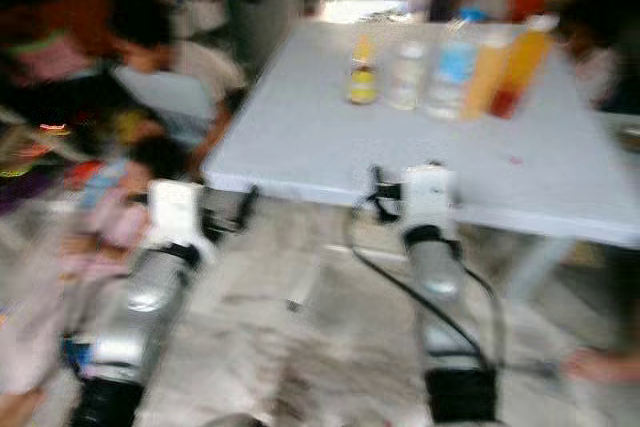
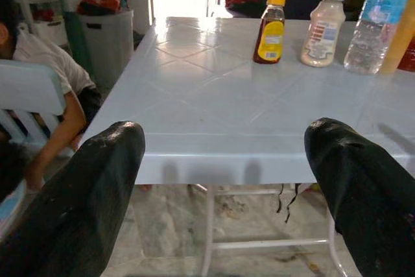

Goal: Restocking fridge

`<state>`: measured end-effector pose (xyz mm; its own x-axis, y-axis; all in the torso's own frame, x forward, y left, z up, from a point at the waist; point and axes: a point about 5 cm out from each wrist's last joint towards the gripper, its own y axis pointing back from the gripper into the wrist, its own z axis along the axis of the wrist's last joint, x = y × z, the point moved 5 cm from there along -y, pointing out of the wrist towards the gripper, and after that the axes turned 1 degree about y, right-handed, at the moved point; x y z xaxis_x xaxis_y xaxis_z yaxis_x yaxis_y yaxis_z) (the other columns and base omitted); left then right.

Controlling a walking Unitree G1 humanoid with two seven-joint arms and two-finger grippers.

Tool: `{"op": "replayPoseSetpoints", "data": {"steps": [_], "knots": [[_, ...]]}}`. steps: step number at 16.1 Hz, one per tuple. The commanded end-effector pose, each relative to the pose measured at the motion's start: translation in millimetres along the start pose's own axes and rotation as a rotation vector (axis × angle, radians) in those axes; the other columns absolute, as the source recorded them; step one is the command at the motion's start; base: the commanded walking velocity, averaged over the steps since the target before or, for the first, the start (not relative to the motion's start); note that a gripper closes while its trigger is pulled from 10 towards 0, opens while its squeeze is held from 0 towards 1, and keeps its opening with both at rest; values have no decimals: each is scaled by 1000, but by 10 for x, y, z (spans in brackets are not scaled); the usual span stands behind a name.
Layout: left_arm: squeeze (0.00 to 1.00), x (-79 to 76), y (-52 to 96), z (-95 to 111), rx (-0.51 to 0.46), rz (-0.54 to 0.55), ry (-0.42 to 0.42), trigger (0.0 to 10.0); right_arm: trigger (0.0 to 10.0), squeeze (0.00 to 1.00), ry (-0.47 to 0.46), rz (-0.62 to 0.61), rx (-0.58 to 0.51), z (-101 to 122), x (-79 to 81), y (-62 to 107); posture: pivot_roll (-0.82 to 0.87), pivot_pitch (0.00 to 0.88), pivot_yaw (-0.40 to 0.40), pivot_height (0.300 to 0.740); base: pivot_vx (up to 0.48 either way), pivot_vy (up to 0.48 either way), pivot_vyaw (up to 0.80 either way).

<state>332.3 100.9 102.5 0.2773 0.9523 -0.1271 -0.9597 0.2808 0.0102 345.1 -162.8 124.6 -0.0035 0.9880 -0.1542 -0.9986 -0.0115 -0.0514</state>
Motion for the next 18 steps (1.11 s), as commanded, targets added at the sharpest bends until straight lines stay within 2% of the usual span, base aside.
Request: {"op": "replayPoseSetpoints", "data": {"steps": [1,3,7,11,13,16,18], "knots": [[0,-64,-21,56,-20,-25,-4,10000,10000,0,8,-19,-11,38,-69,-14,-84,0,57,740,326,-319,-650],[0,-66,-20,56,-21,-24,-2,10000,10000,0,9,-20,-13,41,-74,-14,-83,0,56,740,326,-317,-612],[0,-73,-20,58,-23,-29,-2,10000,10000,0,15,-16,-19,45,-65,-18,-80,0,54,740,352,-272,0],[0,-76,-16,65,-29,-29,-2,10000,10000,0,12,5,-35,79,-40,-11,-77,0,50,740,437,0,0],[0,-9,10,58,-31,1,-22,10000,10000,0,10,17,-35,57,-63,76,-77,0,54,740,480,0,0],[0,189,58,34,-25,93,-44,10000,10000,0,19,23,-15,-17,-81,240,-85,0,64,740,457,0,0],[0,218,46,114,-53,108,-75,10000,10000,0,17,17,-14,-16,-87,257,-75,0,61,740,345,270,0]]}}
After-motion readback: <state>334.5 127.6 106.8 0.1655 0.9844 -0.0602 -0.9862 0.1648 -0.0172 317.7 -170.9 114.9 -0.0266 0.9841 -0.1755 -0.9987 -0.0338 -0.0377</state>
